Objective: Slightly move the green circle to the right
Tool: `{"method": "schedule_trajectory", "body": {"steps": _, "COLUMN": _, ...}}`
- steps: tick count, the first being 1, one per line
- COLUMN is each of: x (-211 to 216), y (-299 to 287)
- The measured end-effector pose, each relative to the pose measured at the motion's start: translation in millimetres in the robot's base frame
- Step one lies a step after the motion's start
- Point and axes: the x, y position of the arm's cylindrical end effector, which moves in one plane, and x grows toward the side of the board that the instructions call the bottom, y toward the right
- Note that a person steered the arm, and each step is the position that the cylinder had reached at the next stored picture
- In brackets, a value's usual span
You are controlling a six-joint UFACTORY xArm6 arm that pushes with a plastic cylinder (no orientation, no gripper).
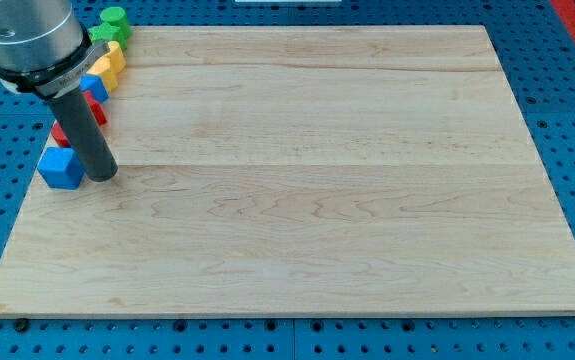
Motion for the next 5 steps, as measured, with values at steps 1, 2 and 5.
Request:
{"method": "schedule_trajectory", "body": {"steps": 1, "x": 33.1, "y": 0.1}}
{"method": "schedule_trajectory", "body": {"steps": 2, "x": 65.2, "y": -21.5}}
{"method": "schedule_trajectory", "body": {"steps": 5, "x": 49.9, "y": -94.4}}
